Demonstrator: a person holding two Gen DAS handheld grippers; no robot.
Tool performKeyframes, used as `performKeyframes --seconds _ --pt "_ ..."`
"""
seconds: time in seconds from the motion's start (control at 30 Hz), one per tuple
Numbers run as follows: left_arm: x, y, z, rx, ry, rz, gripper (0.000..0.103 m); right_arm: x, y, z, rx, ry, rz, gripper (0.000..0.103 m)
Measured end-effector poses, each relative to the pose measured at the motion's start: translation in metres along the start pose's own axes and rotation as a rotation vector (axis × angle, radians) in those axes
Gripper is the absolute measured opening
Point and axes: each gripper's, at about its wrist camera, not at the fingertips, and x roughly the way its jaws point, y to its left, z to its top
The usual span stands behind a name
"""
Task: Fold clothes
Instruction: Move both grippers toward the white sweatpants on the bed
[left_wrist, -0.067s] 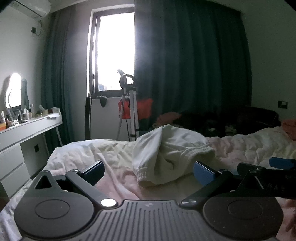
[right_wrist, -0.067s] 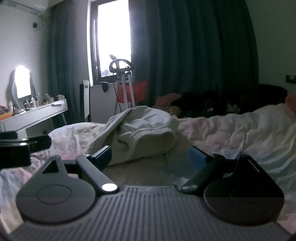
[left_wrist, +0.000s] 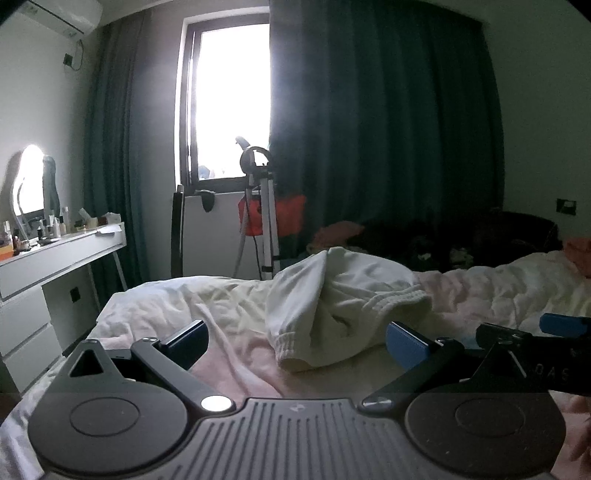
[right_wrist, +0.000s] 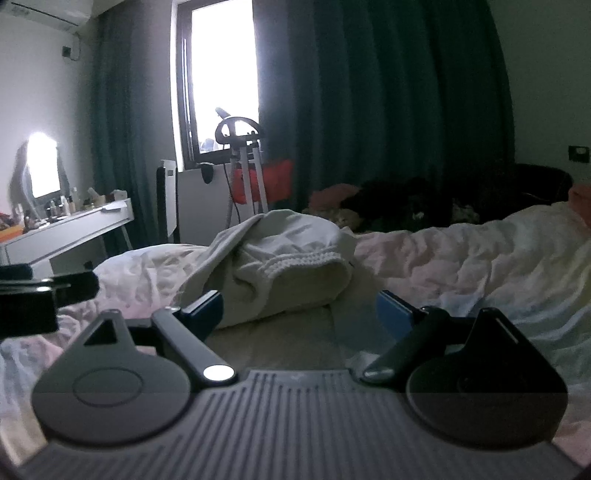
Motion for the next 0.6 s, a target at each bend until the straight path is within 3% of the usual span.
performKeyframes --seconds 0.27,0.6 --pt "-0.0001 0.0000 -0.0043 -0.001 0.018 0.000 0.103 -0.0029 0.0084 -0.0059 -0.038 -0.026 -0.017 0.091" --pt "-0.0016 -0.0002 -0.0039 0.015 0.024 0.004 0.103 0.0031 0.0015 -0.0027 0.002 0.024 0.003 0.091"
